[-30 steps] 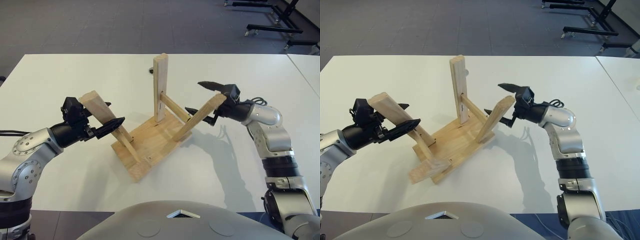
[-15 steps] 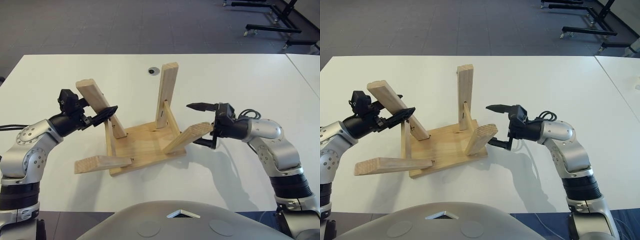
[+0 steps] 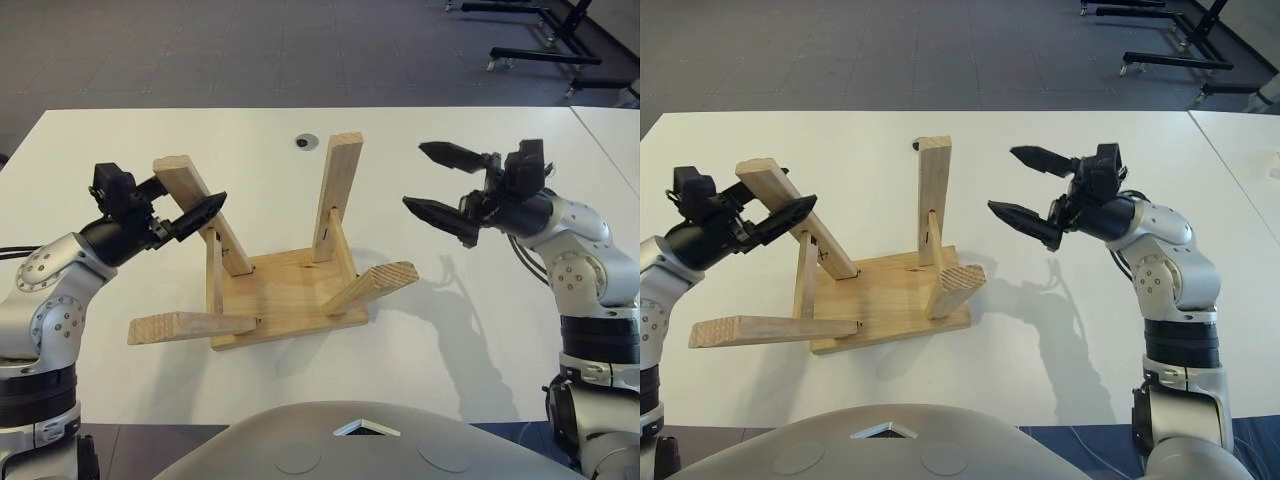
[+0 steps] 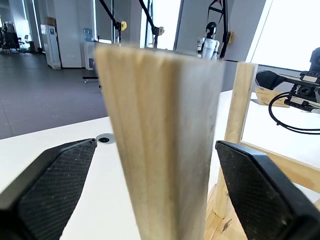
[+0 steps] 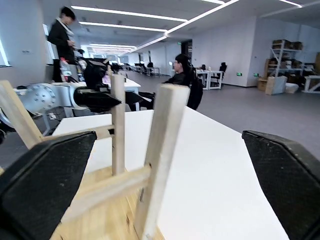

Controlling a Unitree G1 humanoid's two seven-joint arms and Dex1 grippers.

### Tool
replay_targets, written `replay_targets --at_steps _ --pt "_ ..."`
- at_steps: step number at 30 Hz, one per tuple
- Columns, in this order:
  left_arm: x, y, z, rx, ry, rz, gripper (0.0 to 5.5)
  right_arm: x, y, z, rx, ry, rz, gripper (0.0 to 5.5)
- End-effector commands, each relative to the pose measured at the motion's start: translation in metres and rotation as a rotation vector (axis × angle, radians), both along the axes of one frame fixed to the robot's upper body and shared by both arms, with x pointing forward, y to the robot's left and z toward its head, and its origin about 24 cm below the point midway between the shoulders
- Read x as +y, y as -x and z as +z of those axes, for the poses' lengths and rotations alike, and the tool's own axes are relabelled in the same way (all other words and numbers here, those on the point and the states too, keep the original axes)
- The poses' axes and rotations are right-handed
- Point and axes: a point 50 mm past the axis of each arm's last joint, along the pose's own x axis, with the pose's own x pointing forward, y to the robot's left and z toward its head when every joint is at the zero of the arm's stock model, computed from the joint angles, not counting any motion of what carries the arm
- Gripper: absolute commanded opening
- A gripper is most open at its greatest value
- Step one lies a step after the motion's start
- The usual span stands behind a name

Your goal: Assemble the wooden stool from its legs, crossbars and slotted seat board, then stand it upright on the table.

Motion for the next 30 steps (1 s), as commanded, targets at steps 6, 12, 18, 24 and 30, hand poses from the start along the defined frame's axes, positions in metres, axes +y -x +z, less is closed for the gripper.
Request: replay_targets --at_steps 6,12,18,24,30 --pt "-0.001 0.025 0.004 0.061 0.071 -0.055 4.35 0.046 0.010 0.000 0.104 -0.045 0.238 5.37" --pt "-0.011 0.036 -0.019 0.216 0.067 -0.137 4.35 0.061 0.006 -0.025 0.160 0.039 0.306 5.37" --pt "-0.004 0.036 -0.033 0.275 0.029 -0.114 4.35 0.064 0.008 -0.061 0.213 0.229 0.358 5.37" --pt "0.001 0.028 -0.043 0.300 0.000 -0.094 4.35 0.065 0.014 -0.083 0.202 0.374 0.364 5.37" --pt "-0.006 0.017 -0.051 0.310 -0.054 -0.110 4.35 0.078 0.016 -0.083 0.202 0.371 0.320 5.37"
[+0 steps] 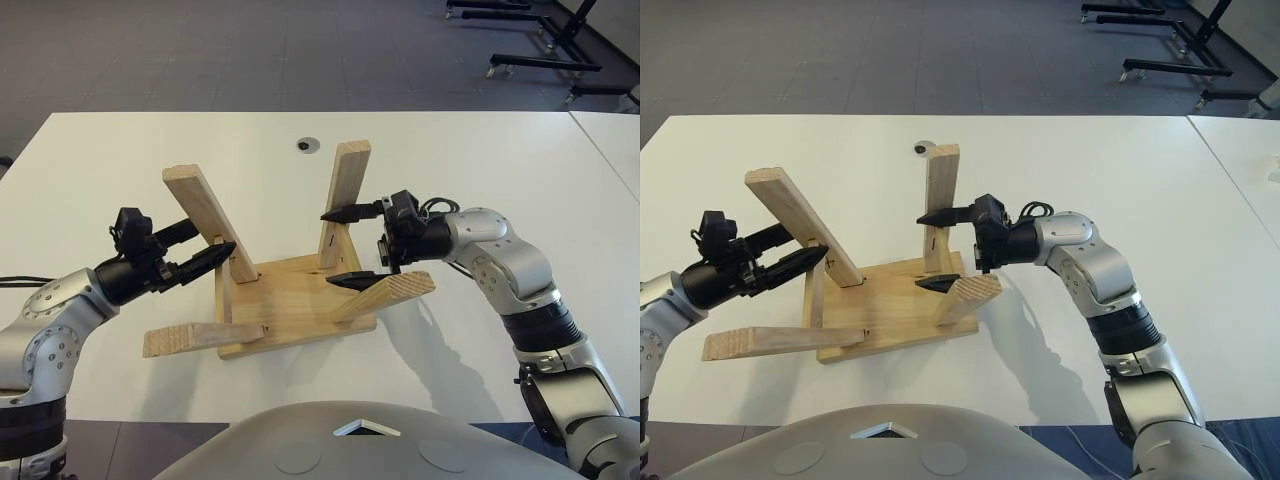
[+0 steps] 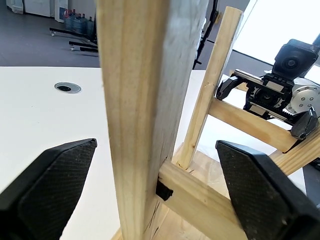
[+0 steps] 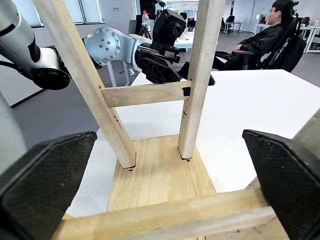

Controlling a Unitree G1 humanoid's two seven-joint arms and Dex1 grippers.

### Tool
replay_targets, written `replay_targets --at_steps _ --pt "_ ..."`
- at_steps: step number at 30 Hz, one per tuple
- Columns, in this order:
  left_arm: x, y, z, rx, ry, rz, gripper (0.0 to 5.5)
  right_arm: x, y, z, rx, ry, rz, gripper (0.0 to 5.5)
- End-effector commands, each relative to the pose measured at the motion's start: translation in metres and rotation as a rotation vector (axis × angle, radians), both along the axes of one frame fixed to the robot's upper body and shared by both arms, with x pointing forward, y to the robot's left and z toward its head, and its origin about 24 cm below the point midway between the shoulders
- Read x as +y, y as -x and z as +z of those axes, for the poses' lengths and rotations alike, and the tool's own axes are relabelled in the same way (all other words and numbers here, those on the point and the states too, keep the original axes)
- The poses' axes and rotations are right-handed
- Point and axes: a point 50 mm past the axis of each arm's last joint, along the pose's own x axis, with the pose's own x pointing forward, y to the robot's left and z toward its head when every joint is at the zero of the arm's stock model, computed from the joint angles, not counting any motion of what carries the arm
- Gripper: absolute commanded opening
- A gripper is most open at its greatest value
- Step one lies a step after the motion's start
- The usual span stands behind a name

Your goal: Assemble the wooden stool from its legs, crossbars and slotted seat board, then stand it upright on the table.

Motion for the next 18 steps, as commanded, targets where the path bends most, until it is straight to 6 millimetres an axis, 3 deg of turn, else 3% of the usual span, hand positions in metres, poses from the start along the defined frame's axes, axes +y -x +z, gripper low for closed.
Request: replay_targets --at_steps 1,13,18 --pt "-0.002 -0.005 -0.011 0.041 -0.063 -0.004 4.35 0.007 0.011 -0.027 0.127 0.092 -0.020 5.37" --pt "-0.003 -0.014 -0.024 0.049 -0.127 0.010 4.35 -0.001 0.015 -0.031 0.189 0.135 -0.046 5.37" --pt "0.008 -0.014 -0.005 -0.038 -0.082 0.064 4.35 -0.003 0.012 -0.030 0.170 0.122 -0.095 5.37"
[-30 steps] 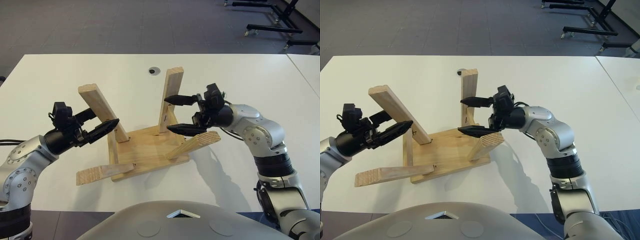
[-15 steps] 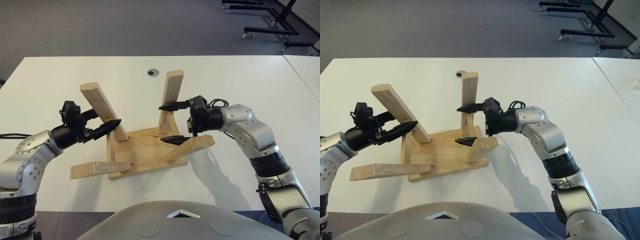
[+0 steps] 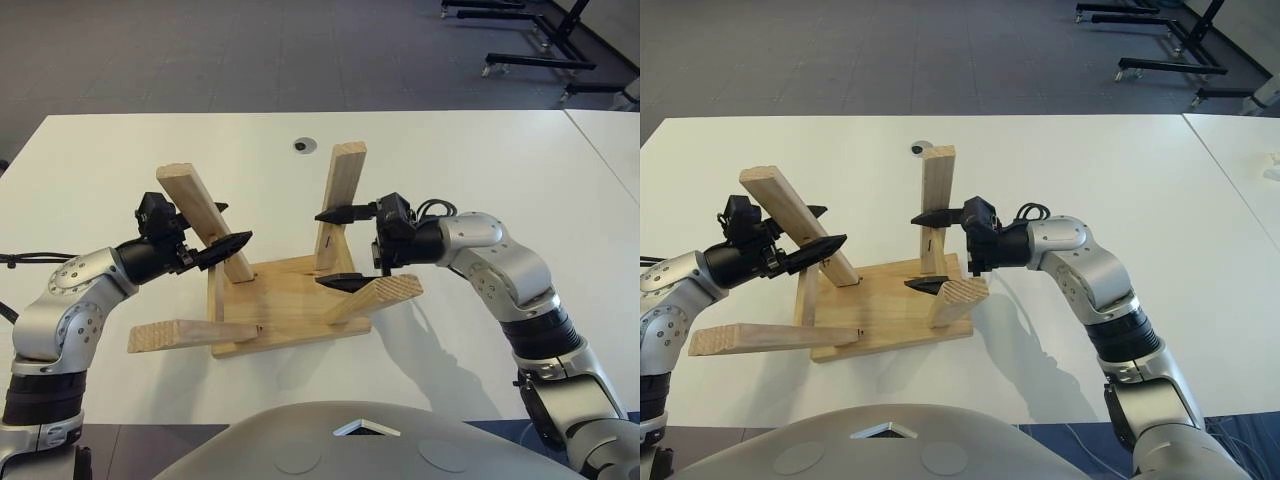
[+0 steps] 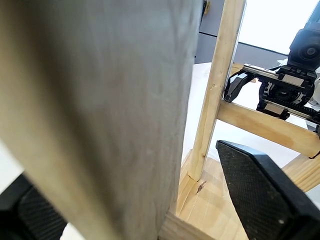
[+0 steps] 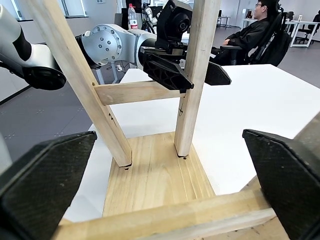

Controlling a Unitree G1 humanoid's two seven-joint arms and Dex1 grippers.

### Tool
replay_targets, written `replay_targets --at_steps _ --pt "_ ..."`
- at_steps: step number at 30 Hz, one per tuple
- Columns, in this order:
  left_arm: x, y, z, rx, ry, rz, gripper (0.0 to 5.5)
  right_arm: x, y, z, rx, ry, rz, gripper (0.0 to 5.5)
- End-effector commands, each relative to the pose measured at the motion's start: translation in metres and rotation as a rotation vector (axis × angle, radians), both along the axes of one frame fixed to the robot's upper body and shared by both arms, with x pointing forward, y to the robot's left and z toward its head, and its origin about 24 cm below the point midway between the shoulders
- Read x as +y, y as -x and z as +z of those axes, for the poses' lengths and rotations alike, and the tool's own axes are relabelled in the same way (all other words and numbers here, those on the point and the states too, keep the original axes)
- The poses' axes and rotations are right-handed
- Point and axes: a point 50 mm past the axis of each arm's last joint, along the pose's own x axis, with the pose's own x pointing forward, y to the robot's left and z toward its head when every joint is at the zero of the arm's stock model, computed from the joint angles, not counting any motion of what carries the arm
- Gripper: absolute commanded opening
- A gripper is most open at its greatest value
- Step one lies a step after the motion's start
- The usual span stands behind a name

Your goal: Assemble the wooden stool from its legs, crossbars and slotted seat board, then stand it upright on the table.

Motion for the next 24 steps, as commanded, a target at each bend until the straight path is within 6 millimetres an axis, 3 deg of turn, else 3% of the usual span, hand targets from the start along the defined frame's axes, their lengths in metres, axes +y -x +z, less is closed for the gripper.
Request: replay_targets --at_steps 1,6,10,15,20,24 --pt "0.020 0.006 0.006 -0.002 -0.003 0.095 4.35 -0.010 0.005 -0.028 0.142 0.090 -0.071 5.37" --pt "0.035 0.008 0.034 -0.097 0.078 0.126 4.35 -0.016 0.004 -0.023 0.110 0.062 -0.132 5.37" --pt "0.031 0.005 0.042 -0.120 0.127 0.103 4.35 -0.011 0.004 -0.022 0.094 0.034 -0.157 5.37" --pt "0.041 0.021 0.052 -0.109 0.216 0.068 4.35 -0.010 -0.001 -0.015 0.050 -0.011 -0.193 5.37" --pt "0.071 0.041 0.054 -0.102 0.316 0.156 4.35 -0.023 -0.007 0.023 -0.057 -0.217 -0.283 5.37" --pt "0.089 0.056 0.040 -0.043 0.325 0.250 4.35 -0.040 0.000 0.041 -0.067 -0.275 -0.290 5.37"
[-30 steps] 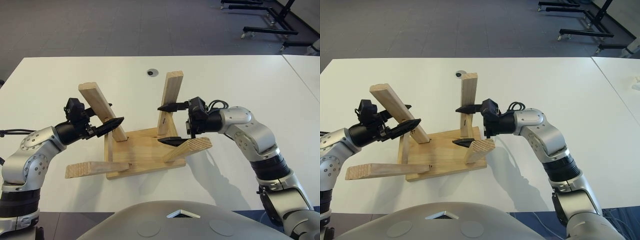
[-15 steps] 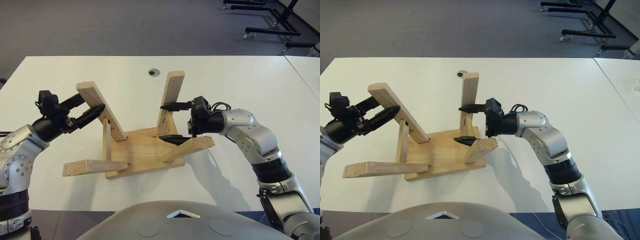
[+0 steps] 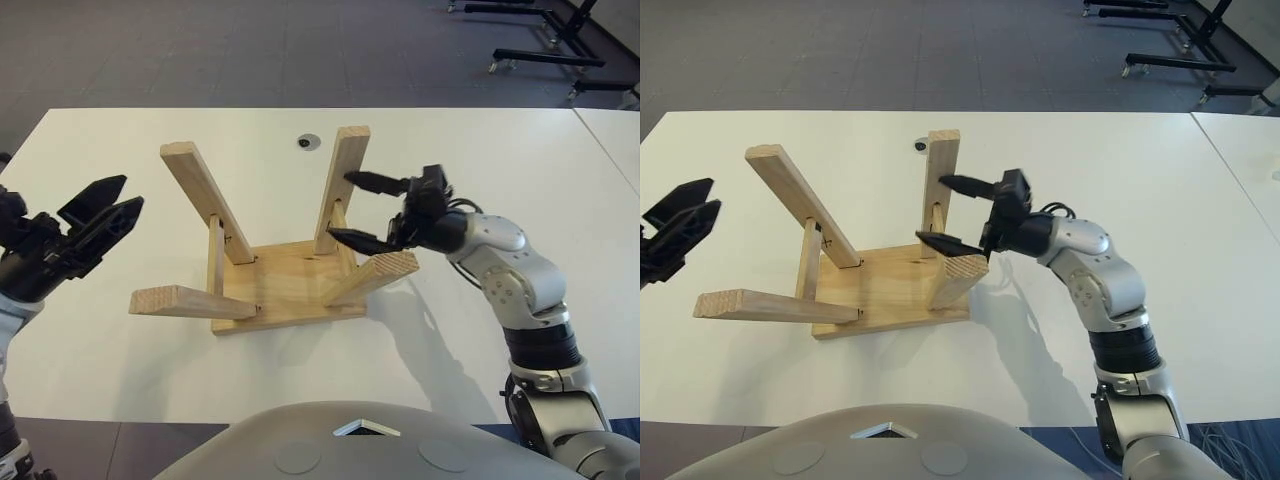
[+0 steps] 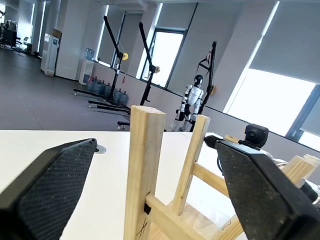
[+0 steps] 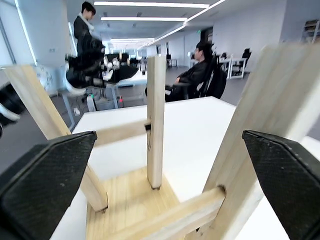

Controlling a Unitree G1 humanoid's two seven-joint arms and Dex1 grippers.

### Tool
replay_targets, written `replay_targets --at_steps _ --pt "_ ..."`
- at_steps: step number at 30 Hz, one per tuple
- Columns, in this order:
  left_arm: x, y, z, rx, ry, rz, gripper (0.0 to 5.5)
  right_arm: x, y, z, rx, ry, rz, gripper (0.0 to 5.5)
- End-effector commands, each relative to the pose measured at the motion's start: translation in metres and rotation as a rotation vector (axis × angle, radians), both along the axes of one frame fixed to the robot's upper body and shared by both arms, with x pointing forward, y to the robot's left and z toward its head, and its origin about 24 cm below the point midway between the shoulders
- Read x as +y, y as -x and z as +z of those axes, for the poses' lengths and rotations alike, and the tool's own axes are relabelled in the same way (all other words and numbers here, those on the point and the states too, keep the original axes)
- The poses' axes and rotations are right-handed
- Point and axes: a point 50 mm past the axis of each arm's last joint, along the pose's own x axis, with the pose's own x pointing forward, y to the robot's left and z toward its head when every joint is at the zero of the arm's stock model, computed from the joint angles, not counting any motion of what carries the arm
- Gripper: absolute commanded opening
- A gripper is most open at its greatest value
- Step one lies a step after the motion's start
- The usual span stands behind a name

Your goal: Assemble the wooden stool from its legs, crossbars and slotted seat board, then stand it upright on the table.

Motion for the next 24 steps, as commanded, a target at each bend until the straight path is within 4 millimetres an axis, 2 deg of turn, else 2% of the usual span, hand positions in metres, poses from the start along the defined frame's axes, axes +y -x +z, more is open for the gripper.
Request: replay_targets --at_steps 1,4,7,9,11,13,15,18,22,24 --pt "0.014 0.013 -0.014 0.087 0.001 0.066 4.35 -0.015 0.007 0.015 -0.011 -0.034 -0.005 5.37" --pt "0.015 0.024 -0.028 0.173 -0.040 0.076 4.35 -0.026 0.008 0.019 -0.002 -0.036 -0.035 5.37" --pt "0.004 0.041 -0.037 0.236 -0.113 -0.018 4.35 -0.050 0.006 0.015 -0.003 0.010 -0.122 5.37" --pt "-0.005 0.047 -0.046 0.294 -0.197 -0.092 4.35 -0.070 0.005 0.007 0.009 0.091 -0.179 5.37" --pt "-0.008 0.050 -0.059 0.371 -0.372 -0.146 4.35 -0.088 0.007 -0.010 0.020 0.259 -0.211 5.37" --pt "-0.009 0.054 -0.067 0.416 -0.516 -0.182 4.35 -0.095 0.011 -0.021 0.029 0.359 -0.197 5.37" --pt "-0.013 0.053 -0.068 0.407 -0.590 -0.218 4.35 -0.093 0.015 -0.030 0.033 0.400 -0.156 5.37" --pt "-0.026 0.047 -0.066 0.374 -0.658 -0.280 4.35 -0.078 0.025 -0.044 0.030 0.455 -0.070 5.37" --pt "-0.048 0.043 -0.057 0.303 -0.623 -0.334 4.35 -0.058 0.038 -0.066 0.023 0.538 0.049 5.37" --pt "-0.054 0.040 -0.058 0.299 -0.622 -0.361 4.35 -0.048 0.043 -0.070 0.024 0.515 0.084 5.37"
